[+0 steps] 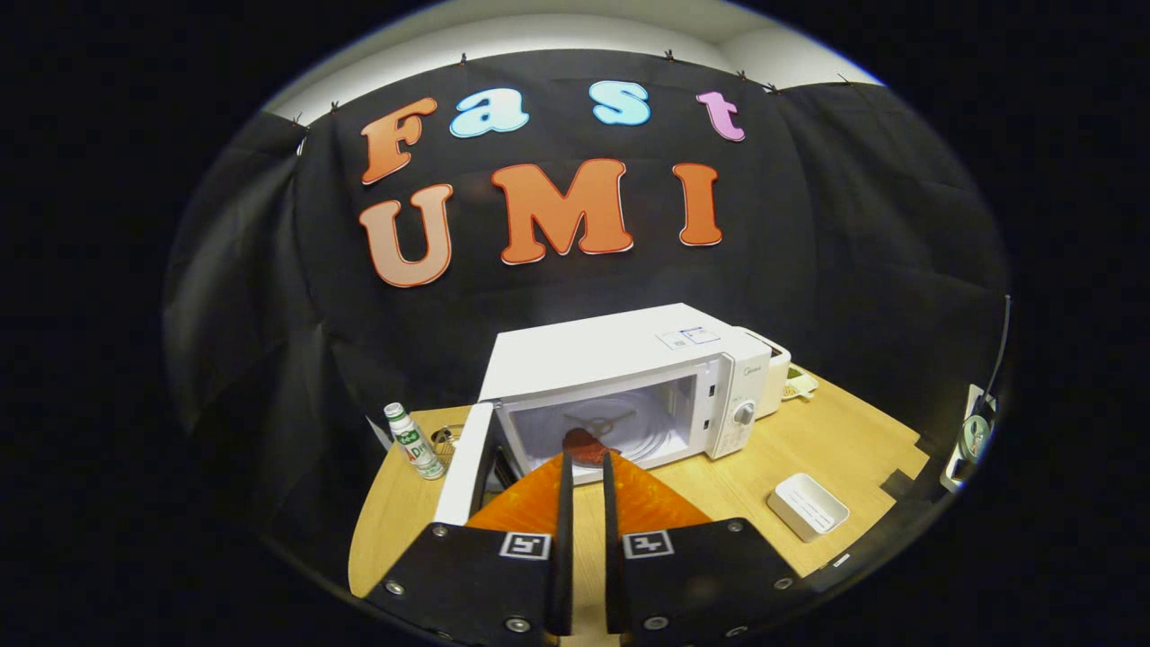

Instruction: Open the microwave, put the food inside, and close the microwave door.

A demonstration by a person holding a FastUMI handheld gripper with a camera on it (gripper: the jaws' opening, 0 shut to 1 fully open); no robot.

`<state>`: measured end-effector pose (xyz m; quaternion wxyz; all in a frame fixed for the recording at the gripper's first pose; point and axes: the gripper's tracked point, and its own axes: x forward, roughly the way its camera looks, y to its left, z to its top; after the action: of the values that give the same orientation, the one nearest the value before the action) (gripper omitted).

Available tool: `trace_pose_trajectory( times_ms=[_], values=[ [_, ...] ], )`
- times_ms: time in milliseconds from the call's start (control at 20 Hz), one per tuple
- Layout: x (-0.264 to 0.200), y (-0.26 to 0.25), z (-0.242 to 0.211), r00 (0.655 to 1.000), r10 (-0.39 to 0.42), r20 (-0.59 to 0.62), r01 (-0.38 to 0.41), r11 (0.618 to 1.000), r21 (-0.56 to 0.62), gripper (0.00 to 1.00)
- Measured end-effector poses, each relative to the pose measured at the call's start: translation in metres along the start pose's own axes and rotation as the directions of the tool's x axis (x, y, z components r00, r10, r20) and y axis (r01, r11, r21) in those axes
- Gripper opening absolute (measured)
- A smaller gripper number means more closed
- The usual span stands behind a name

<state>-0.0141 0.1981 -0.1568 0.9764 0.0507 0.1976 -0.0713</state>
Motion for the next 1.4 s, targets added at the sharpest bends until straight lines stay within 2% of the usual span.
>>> trace_pose_trajectory(
  times_ms=[50,150,350,550,650,750,950,1200,1400],
  values=[
    [-0.010,0.008,-0.004,1.000,-0.007,-0.004,0.008,1.000,0.021,0.08],
    [-0.028,0.039,-0.009,1.000,0.012,0.008,-0.013,0.999,0.030,0.02],
    [-0.069,0.113,-0.041,0.998,0.060,0.011,-0.061,0.997,0.047,0.01],
    [-0.084,0.172,-0.078,0.995,0.100,0.017,-0.100,0.995,0.012,0.01],
    [-0.084,0.186,-0.097,0.997,0.079,0.023,-0.078,0.996,-0.040,0.01],
    [-0.082,0.190,-0.109,0.997,0.031,0.076,-0.027,0.998,-0.057,0.01],
    [-0.053,0.191,-0.154,0.999,-0.039,0.012,0.040,0.996,-0.077,0.01],
    [-0.030,0.131,-0.190,0.981,-0.175,-0.085,0.169,0.983,-0.077,0.01],
    [-0.028,0.106,-0.184,0.987,-0.154,-0.055,0.148,0.984,-0.095,0.01]
  ],
)
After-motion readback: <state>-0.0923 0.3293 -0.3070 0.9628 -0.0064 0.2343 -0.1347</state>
